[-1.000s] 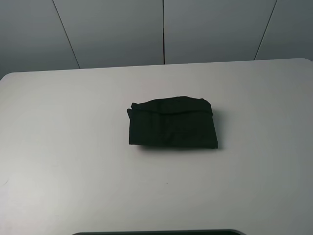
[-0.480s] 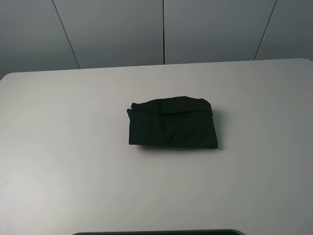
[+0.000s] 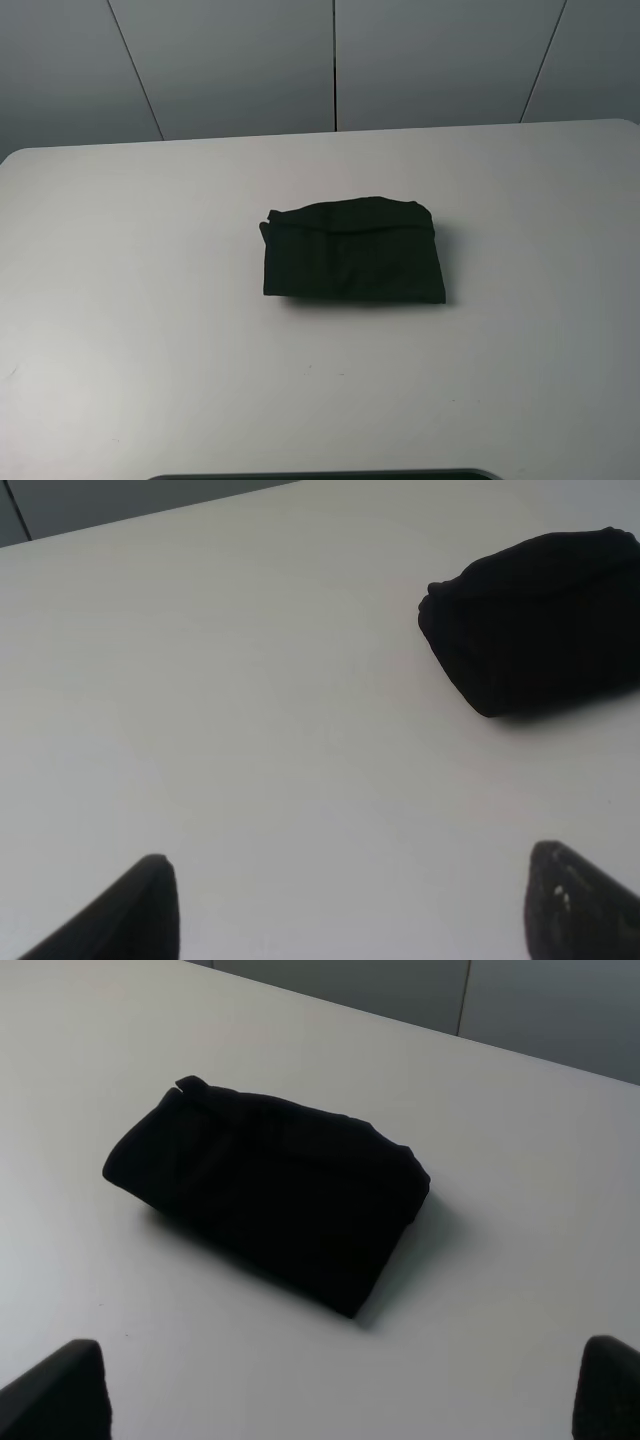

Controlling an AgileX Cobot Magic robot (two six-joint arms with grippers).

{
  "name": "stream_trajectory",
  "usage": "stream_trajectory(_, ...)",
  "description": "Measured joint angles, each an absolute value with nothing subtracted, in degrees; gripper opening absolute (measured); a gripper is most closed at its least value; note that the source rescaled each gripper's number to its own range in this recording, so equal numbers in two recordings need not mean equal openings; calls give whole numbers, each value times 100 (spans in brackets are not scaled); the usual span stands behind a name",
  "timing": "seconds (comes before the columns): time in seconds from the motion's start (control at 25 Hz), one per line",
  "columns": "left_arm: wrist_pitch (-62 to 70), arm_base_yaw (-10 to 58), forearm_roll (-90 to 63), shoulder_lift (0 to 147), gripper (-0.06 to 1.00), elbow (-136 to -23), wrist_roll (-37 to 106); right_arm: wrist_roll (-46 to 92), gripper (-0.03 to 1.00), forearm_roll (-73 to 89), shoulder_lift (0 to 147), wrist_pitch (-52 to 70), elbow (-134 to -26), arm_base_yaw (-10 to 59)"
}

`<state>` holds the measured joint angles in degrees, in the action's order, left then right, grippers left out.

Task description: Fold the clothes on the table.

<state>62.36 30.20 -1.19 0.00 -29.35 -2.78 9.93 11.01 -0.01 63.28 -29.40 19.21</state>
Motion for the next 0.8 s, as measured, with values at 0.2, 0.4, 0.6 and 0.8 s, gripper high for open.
stream_trajectory(0.2,6236,2539,-119,0,94,-2935,-278,993,100,1101,-1,6328,-2940,1912)
stream_trajectory(0.4,6236,1388,-119,0,94,-2935,-268,790,100,910,-1,6315,-2940,1409)
stream_trajectory(0.6,6236,670,-119,0,94,-2935,-256,710,100,828,-1,6302,-2940,354)
stream_trajectory(0.8,6236,622,-119,0,94,-2935,-245,700,100,828,-1,6289,-2940,121)
